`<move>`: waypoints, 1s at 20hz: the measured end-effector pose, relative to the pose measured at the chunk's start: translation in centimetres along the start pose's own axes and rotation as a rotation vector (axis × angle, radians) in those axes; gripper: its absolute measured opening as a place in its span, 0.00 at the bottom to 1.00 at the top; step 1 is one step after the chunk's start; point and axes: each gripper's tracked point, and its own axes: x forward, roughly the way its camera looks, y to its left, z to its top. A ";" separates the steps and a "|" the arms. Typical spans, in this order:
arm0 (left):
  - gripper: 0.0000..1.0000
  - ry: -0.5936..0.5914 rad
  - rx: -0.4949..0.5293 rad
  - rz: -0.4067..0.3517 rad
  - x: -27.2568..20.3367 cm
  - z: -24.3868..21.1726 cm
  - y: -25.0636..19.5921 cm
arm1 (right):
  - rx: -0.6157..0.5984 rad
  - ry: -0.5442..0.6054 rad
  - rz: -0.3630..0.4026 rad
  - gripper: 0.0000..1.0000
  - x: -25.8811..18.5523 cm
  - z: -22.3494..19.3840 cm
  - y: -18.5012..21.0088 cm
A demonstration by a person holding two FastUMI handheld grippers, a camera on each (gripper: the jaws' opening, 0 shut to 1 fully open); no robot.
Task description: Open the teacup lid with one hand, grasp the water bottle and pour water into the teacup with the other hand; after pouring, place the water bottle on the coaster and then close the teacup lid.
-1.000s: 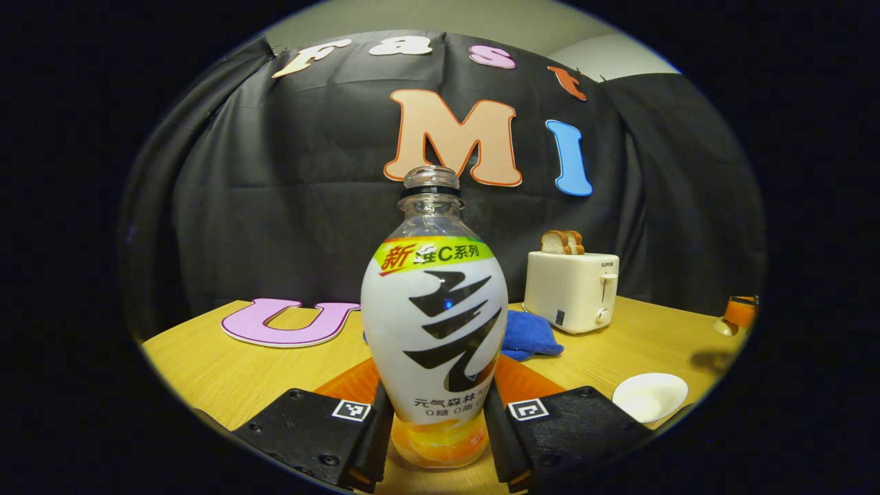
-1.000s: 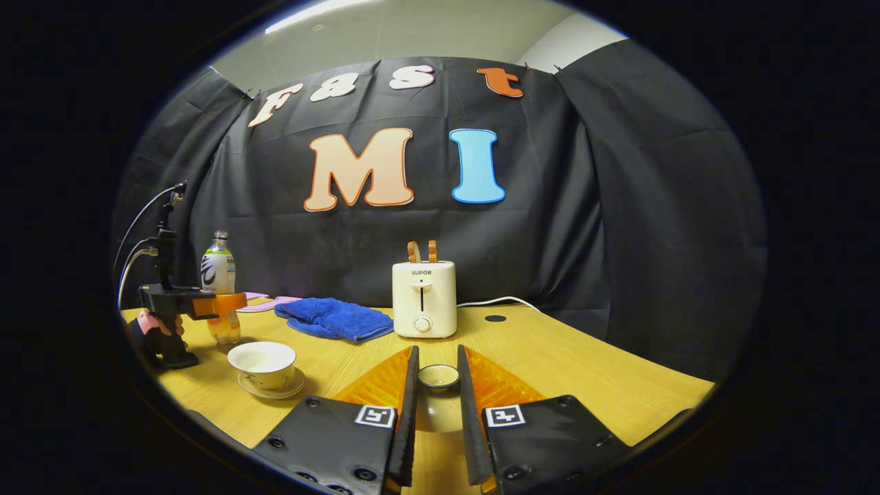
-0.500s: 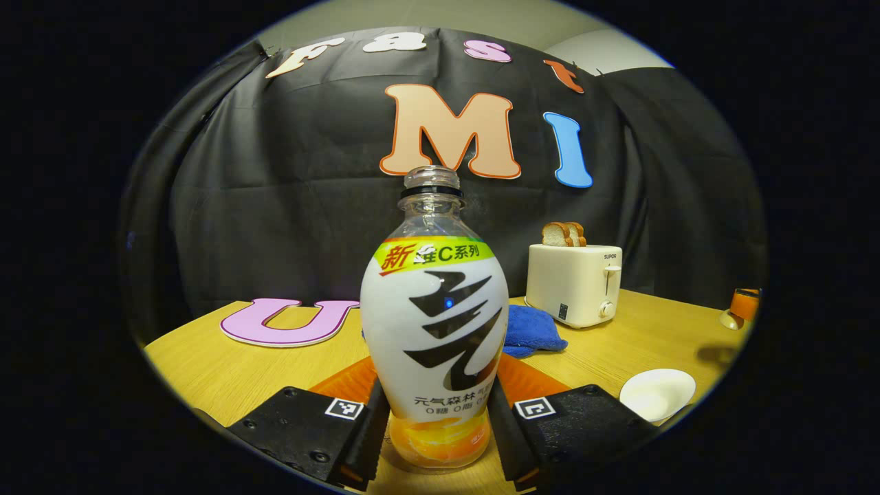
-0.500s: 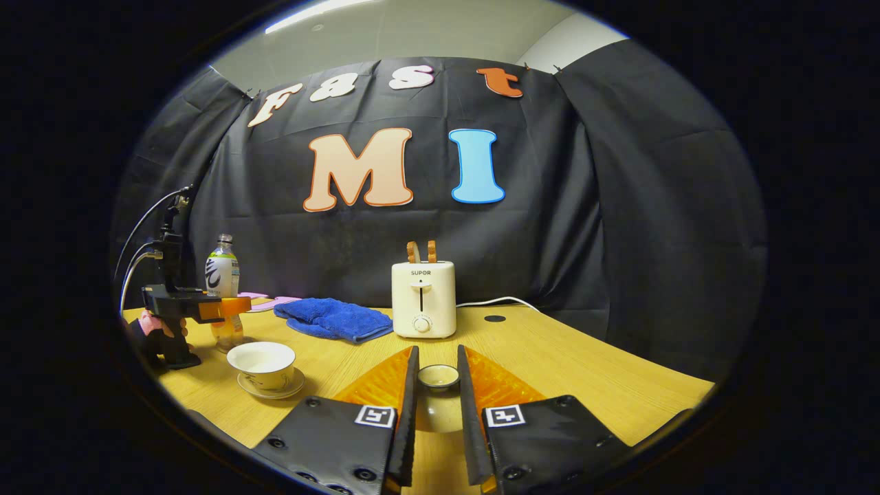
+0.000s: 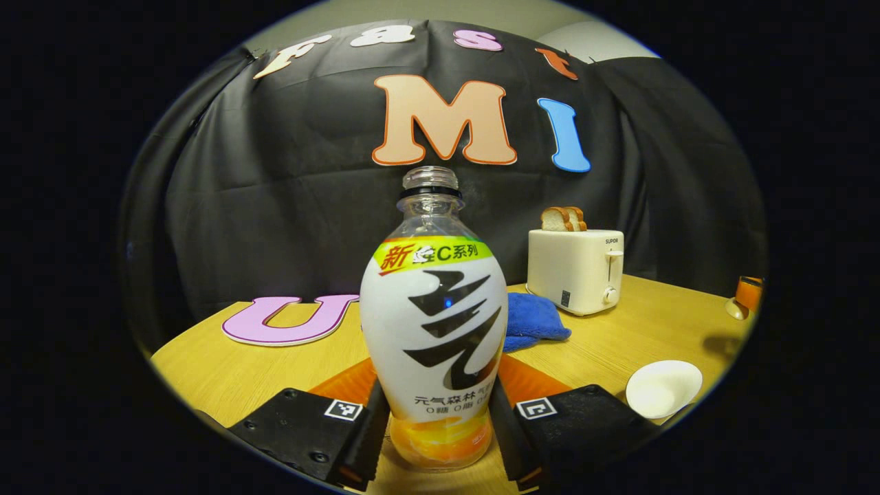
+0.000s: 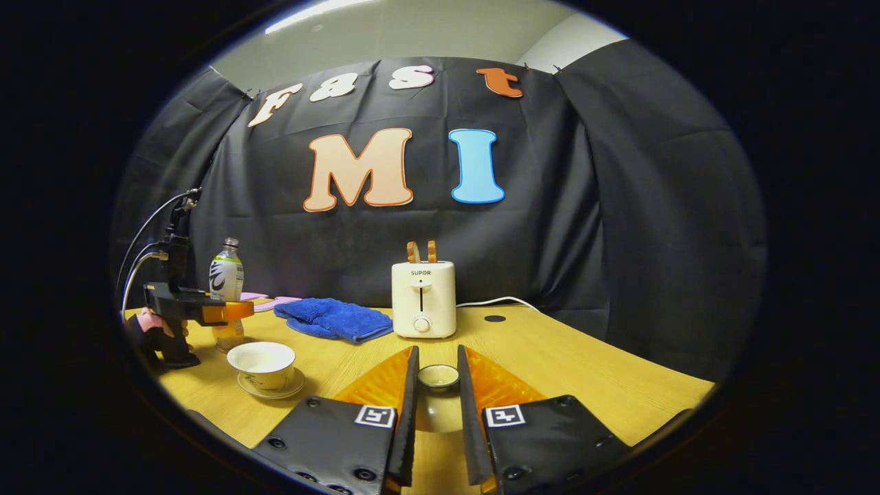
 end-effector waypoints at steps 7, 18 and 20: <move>0.68 -0.002 -0.020 -0.001 -0.4 -0.1 0.2 | 0.000 0.000 0.000 0.33 0.0 0.0 0.0; 0.78 -0.004 -0.049 -0.011 -0.6 0.5 -0.2 | 0.000 0.000 -0.001 0.33 0.0 0.0 0.0; 0.78 0.000 -0.045 -0.010 -0.4 0.5 -0.2 | 0.000 0.000 -0.001 0.34 0.0 0.0 0.0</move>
